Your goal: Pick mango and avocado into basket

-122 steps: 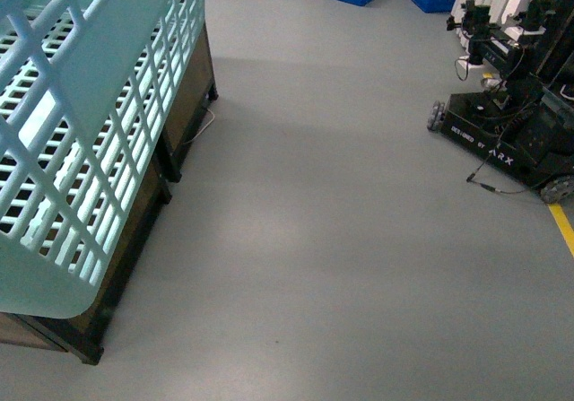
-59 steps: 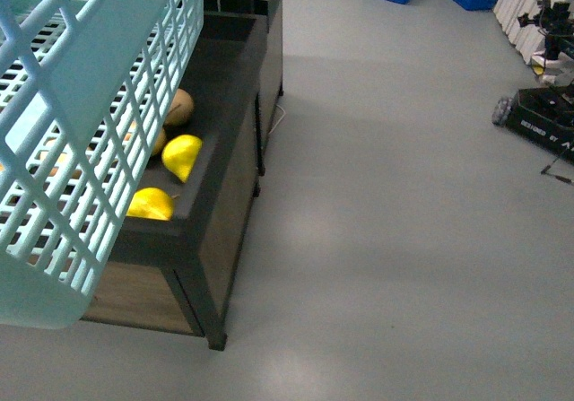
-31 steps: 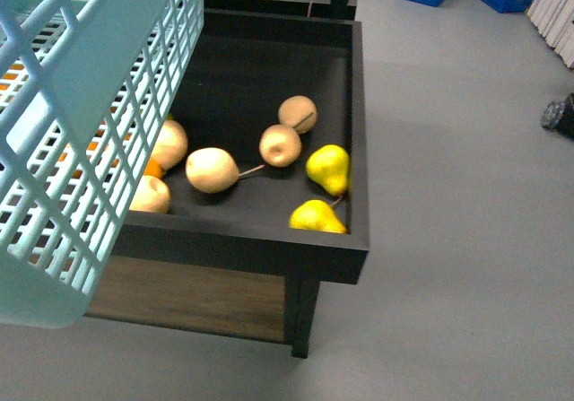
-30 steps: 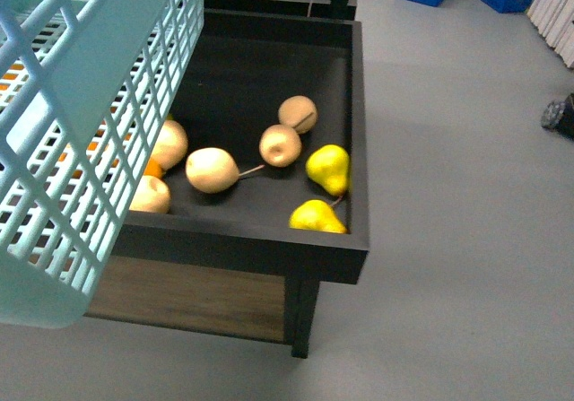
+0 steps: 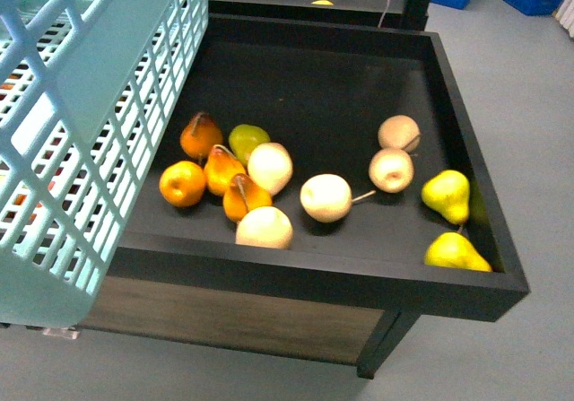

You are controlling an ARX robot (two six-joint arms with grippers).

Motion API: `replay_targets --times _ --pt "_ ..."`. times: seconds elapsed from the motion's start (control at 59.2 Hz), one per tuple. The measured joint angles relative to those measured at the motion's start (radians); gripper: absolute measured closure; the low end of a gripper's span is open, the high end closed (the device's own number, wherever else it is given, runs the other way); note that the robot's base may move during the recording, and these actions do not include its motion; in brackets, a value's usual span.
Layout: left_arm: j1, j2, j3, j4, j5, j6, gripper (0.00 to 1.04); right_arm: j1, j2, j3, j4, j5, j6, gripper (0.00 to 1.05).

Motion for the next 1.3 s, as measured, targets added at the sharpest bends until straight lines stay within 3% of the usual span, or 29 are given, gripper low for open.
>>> replay_targets --times 1.302 --pt "0.001 0.004 -0.002 0.000 -0.002 0.000 0.87 0.000 0.000 0.000 0.000 0.000 0.000 0.08"
